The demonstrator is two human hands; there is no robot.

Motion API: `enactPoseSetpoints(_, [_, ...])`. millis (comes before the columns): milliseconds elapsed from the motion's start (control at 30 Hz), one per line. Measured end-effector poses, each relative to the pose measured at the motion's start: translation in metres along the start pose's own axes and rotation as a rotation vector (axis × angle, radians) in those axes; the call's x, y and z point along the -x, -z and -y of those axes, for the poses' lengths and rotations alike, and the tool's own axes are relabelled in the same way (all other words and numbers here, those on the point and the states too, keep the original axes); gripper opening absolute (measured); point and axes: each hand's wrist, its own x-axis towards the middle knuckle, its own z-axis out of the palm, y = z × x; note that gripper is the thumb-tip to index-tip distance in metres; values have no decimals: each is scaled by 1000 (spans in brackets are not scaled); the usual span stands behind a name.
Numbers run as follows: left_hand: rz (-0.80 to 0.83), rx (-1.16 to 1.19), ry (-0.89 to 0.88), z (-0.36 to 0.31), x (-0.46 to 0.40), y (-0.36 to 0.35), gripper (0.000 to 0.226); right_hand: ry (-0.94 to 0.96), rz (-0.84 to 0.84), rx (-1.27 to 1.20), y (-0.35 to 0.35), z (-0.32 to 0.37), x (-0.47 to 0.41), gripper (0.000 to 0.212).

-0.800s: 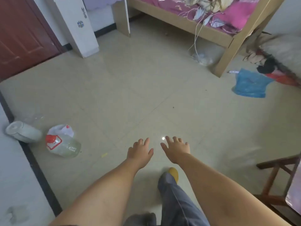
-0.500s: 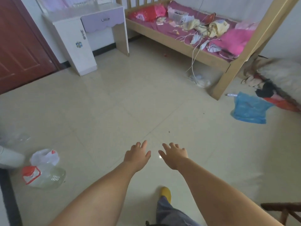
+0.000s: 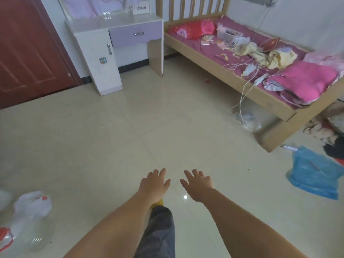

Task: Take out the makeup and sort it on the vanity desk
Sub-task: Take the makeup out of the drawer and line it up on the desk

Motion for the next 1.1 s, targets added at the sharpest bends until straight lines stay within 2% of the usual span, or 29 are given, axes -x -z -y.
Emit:
enactPoseSetpoints(333, [-30, -81, -35, 58, -216, 127, 52, -19, -43, -37, 136, 1, -202, 53])
enactPoseSetpoints(633, [-53, -97, -27, 76, -394, 200, 53, 10, -66, -10, 235, -23, -380, 53])
enactPoseSetpoints(833, [-75, -19, 68, 78, -522, 258, 53, 66, -97, 16, 314, -60, -508, 53])
enactPoseSetpoints(900, [-64, 31, 135, 69, -613, 298, 53, 91, -63, 45, 375, -86, -599, 53])
enactPoseSetpoints(1000, [-84, 49, 130, 64, -630, 320, 53, 113, -67, 77, 399, -87, -617, 52])
enactPoseSetpoints(1100, [-85, 70, 175, 66, -688, 344, 53, 135, -68, 88, 433, -96, -676, 52])
